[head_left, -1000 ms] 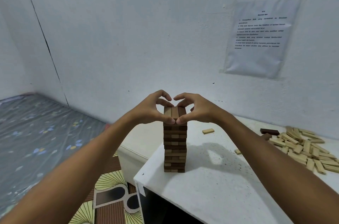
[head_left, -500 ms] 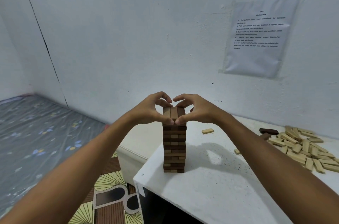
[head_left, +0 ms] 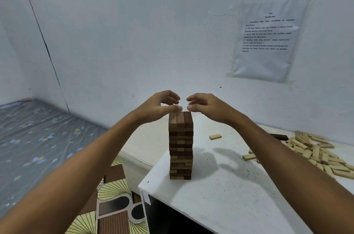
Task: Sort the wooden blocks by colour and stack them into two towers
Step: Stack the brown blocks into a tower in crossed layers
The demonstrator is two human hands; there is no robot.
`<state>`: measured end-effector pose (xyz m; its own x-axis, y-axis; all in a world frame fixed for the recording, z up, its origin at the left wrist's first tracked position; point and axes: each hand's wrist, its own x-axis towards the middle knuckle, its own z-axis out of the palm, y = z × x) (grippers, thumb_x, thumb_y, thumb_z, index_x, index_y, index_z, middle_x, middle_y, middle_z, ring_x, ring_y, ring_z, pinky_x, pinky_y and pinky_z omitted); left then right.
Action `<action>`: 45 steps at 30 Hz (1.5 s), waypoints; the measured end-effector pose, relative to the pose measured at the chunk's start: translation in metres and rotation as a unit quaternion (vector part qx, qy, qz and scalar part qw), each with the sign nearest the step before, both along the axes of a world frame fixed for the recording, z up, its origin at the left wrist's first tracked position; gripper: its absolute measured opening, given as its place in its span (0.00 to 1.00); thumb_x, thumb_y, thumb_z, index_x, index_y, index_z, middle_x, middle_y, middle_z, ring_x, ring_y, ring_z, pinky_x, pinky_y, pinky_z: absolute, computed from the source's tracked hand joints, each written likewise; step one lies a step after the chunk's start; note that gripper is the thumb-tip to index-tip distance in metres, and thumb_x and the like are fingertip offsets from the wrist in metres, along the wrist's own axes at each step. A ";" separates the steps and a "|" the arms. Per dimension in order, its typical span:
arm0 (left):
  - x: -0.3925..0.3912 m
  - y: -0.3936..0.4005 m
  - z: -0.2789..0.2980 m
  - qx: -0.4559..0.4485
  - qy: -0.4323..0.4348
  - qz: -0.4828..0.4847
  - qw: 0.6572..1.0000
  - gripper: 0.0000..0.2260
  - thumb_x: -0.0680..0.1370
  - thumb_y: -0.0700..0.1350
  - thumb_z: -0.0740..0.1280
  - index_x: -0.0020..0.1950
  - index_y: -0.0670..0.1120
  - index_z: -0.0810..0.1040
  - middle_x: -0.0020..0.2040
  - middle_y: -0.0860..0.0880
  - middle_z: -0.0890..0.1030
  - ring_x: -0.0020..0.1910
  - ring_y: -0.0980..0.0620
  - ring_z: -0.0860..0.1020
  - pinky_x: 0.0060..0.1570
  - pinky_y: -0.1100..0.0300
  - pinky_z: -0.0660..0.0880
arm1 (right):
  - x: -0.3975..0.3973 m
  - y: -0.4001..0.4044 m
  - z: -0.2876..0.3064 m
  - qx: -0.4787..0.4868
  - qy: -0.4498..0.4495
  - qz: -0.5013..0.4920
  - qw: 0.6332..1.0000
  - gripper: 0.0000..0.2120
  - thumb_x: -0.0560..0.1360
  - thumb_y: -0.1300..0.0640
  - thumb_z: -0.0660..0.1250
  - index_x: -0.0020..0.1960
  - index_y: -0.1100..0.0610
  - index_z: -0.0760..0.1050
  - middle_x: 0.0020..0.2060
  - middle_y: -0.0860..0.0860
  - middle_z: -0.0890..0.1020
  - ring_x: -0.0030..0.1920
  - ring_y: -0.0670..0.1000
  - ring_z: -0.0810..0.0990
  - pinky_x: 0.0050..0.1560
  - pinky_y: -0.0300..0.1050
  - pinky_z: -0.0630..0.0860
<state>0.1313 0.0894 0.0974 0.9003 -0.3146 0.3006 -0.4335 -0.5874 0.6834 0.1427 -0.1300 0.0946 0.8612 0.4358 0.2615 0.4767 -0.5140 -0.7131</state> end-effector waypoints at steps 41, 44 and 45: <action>0.049 -0.290 -0.192 0.261 0.018 -0.111 0.959 0.29 0.82 0.61 0.49 0.80 0.52 0.49 0.80 0.47 0.44 0.78 0.45 0.39 0.75 0.40 0.41 | -0.023 -0.261 -0.179 -0.253 0.047 -0.313 0.915 0.27 0.82 0.43 0.54 0.79 0.46 0.52 0.79 0.51 0.51 0.79 0.54 0.45 0.76 0.56 0.43; 0.070 -0.303 -0.195 0.297 0.007 -0.120 0.947 0.30 0.81 0.64 0.43 0.80 0.52 0.44 0.80 0.46 0.41 0.78 0.44 0.36 0.74 0.38 0.40 | 0.018 -0.270 -0.174 -0.255 0.047 -0.307 0.916 0.30 0.81 0.42 0.56 0.79 0.45 0.50 0.79 0.52 0.50 0.79 0.54 0.43 0.76 0.56 0.43; 0.076 -0.305 -0.194 0.298 0.008 -0.118 0.947 0.30 0.81 0.64 0.42 0.80 0.52 0.43 0.80 0.46 0.41 0.78 0.44 0.37 0.74 0.37 0.40 | 0.030 -0.273 -0.171 -0.254 0.055 -0.301 0.918 0.31 0.81 0.42 0.57 0.79 0.45 0.50 0.79 0.52 0.49 0.79 0.54 0.42 0.77 0.57 0.42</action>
<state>0.2071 -0.2159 -0.0968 0.7866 -0.6174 -0.0073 -0.5934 -0.7591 0.2676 0.1728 -0.4031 -0.0760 0.9948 -0.0857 0.0542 -0.0627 -0.9400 -0.3353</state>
